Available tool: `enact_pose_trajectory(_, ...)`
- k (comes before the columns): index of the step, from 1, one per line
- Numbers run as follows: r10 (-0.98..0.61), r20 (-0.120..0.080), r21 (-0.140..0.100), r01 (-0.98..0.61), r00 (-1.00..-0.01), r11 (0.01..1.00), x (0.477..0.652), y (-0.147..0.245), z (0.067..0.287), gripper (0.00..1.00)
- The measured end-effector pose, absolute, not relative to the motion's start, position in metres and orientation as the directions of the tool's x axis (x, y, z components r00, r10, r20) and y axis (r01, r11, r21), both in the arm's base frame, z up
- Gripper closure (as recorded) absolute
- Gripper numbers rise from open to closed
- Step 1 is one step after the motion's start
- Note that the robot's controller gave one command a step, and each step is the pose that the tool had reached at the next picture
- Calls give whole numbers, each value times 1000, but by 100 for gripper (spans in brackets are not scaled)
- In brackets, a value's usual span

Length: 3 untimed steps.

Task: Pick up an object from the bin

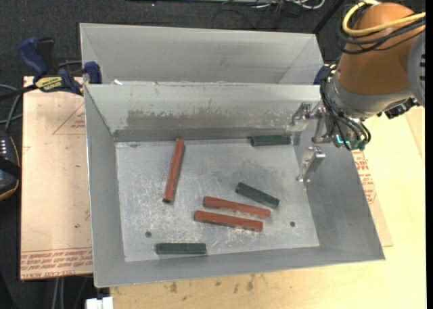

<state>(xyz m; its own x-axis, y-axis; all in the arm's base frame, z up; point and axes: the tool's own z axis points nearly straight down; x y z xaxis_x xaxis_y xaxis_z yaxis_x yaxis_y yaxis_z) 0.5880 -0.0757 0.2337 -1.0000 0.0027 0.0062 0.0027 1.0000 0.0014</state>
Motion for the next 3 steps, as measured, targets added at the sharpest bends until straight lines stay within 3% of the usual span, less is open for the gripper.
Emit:
enact_pose_trajectory(1,0,-2,0,0,-1000,1000,589,-75,238,0)
enact_pose_trajectory(2,192,-8,0,192,-981,981,562,-34,194,0)
enact_pose_trajectory(3,123,-1,1,123,-992,992,557,-8,165,0)
